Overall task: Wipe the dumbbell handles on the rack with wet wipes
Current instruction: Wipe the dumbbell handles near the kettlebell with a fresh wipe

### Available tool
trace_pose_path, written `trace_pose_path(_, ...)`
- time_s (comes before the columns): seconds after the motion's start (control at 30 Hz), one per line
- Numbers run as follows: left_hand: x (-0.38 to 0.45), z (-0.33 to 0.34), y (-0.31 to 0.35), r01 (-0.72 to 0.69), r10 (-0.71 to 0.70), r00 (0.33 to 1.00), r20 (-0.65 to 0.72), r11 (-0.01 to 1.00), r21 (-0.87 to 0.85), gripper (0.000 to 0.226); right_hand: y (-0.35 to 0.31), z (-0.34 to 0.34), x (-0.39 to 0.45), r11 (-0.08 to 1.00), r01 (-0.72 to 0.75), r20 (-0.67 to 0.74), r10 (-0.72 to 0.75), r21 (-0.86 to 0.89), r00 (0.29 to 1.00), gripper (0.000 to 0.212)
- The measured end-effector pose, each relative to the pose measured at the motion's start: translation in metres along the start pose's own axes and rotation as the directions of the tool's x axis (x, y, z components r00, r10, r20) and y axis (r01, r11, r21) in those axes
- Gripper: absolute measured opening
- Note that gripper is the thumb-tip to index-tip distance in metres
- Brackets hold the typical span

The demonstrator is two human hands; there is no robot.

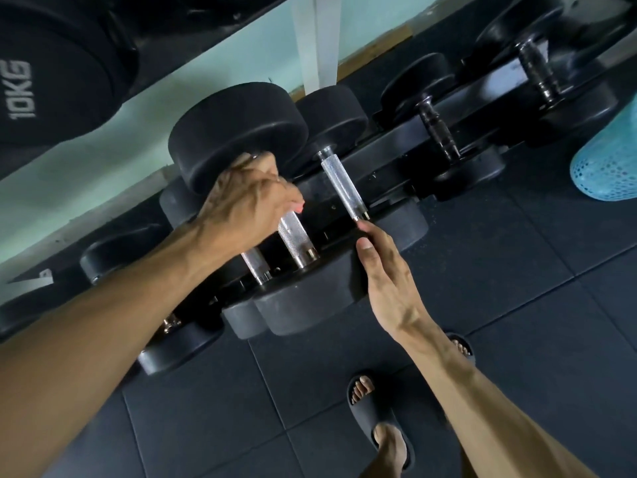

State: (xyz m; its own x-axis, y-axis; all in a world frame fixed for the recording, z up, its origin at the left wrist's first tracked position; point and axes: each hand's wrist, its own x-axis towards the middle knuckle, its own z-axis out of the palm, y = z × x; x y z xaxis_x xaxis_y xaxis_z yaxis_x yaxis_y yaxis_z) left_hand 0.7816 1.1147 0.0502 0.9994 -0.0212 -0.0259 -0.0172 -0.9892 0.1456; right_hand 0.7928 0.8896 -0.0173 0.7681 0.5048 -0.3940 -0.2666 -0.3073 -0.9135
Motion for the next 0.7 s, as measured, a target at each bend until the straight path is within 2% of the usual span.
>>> trace_pose_path(0.07, -0.016, 0.006, 0.013, -0.028, 0.03, 1.0, 0.01, 0.993, -0.112, 0.012, -0.002, 0.001, -0.002, 1.0, -0.012, -0.021, 0.012, -0.004, 1.0, 0.059)
trace_pose_path(0.13, -0.031, 0.013, 0.027, -0.038, 0.068, 0.991, 0.116, 0.968, -0.247, 0.016, -0.005, 0.0, -0.004, 0.999, -0.024, -0.022, 0.023, -0.022, 0.999, 0.054)
trace_pose_path(0.17, -0.034, 0.013, 0.031, 0.016, 0.032, 0.987, 0.157, 0.955, -0.297, 0.017, -0.006, -0.001, -0.005, 0.999, -0.027, -0.016, 0.026, -0.033, 1.0, 0.052)
trace_pose_path(0.23, -0.038, 0.005, 0.033, 0.219, -0.147, 0.97, 0.195, 0.877, -0.428, 0.015, -0.008, -0.003, -0.007, 0.998, -0.029, -0.001, 0.029, -0.057, 1.0, 0.051)
trace_pose_path(0.3, -0.048, -0.007, 0.034, 0.41, -0.375, 0.908, 0.189, 0.694, -0.592, 0.01, -0.011, -0.007, -0.011, 0.993, -0.024, 0.005, 0.025, -0.117, 1.0, 0.051)
trace_pose_path(0.37, -0.066, -0.016, 0.037, 0.465, -0.547, 0.829, 0.115, 0.562, -0.684, 0.009, -0.017, -0.008, -0.016, 0.976, 0.005, 0.009, -0.003, -0.216, 1.0, 0.054)
trace_pose_path(0.43, -0.086, -0.015, 0.043, 0.495, -0.652, 0.749, 0.115, 0.437, -0.751, 0.007, -0.024, -0.006, -0.025, 0.952, 0.03, -0.003, -0.032, -0.304, 0.999, 0.063)
trace_pose_path(0.5, -0.105, -0.012, 0.053, 0.485, -0.731, 0.671, 0.124, 0.307, -0.819, 0.008, -0.031, 0.0, -0.035, 0.922, 0.058, -0.028, -0.075, -0.383, 0.997, 0.064)
trace_pose_path(0.6, -0.128, -0.013, 0.068, 0.407, -0.812, 0.57, 0.127, 0.144, -0.902, 0.011, -0.039, 0.012, -0.051, 0.838, 0.148, -0.069, -0.215, -0.525, 0.974, 0.064)
trace_pose_path(0.7, -0.15, -0.018, 0.076, 0.353, -0.866, 0.466, 0.181, -0.006, -0.936, 0.008, -0.051, 0.032, -0.067, 0.729, 0.315, -0.045, -0.428, -0.608, 0.903, 0.051)
